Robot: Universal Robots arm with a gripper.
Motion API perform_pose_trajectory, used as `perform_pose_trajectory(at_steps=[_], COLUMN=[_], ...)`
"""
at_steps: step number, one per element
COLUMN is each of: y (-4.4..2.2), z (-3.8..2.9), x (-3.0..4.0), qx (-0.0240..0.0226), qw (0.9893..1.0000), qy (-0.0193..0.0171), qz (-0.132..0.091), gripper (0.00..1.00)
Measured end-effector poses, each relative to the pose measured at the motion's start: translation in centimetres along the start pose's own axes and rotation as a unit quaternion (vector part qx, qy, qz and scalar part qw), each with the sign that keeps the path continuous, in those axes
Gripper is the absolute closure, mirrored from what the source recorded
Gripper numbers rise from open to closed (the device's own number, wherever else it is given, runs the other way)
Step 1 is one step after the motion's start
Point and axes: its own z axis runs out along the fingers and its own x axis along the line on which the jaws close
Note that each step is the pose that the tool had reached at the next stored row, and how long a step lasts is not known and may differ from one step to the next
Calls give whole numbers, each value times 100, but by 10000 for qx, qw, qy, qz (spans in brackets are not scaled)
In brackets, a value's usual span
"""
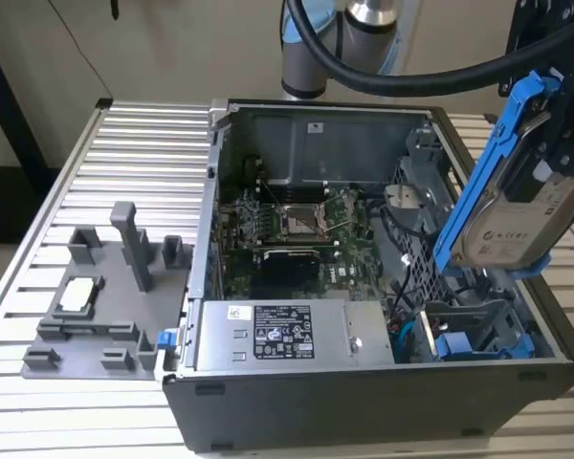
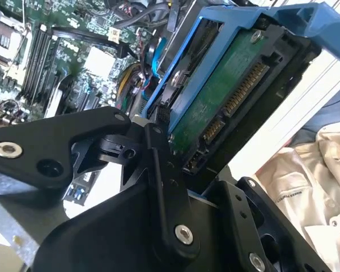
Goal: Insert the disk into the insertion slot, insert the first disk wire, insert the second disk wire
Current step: 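Insert the disk into the insertion slot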
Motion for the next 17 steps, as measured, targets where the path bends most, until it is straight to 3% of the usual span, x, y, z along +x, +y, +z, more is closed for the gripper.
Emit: perform_pose_trajectory(at_steps=[17], y=[-62], z=[203], x=[-3], qx=[21], qw=[10000], qy=[0], qz=[0], gripper=[67])
